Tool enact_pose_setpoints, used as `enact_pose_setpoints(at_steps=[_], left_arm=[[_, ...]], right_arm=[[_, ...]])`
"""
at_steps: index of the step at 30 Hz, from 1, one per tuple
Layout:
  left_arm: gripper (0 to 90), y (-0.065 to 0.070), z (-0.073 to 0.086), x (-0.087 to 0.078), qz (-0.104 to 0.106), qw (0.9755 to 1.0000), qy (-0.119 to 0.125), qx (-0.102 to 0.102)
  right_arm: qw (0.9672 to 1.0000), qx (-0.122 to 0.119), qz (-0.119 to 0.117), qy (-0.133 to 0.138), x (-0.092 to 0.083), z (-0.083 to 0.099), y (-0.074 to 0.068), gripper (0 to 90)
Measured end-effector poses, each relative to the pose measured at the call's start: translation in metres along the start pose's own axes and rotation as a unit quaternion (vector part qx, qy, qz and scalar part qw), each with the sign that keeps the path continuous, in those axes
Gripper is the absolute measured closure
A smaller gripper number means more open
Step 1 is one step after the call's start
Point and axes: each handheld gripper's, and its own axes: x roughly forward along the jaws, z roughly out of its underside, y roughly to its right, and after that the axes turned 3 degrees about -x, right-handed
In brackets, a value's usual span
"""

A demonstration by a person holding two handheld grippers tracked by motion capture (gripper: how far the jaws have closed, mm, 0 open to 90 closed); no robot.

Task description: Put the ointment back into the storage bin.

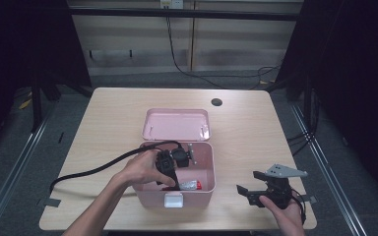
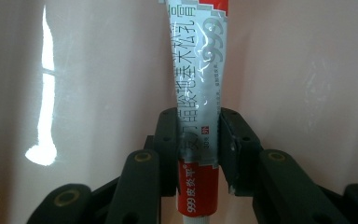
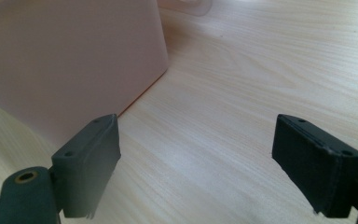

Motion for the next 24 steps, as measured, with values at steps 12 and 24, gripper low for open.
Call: enact_pose_setpoints(at_steps=[12,24], left_arm=[[70.1,-0.005,-0.003,0.010,0.019,0.9997,-0.011,-0.007],[69.9,-0.006,-0.004,0.019,0.017,0.9996,-0.018,-0.010]], right_arm=[[1.0000,0.004,0.000,-0.001,0.000,0.000,0.000,14.8],[1.0000,0.003,0.000,-0.001,0.000,0.000,0.001,14.8]])
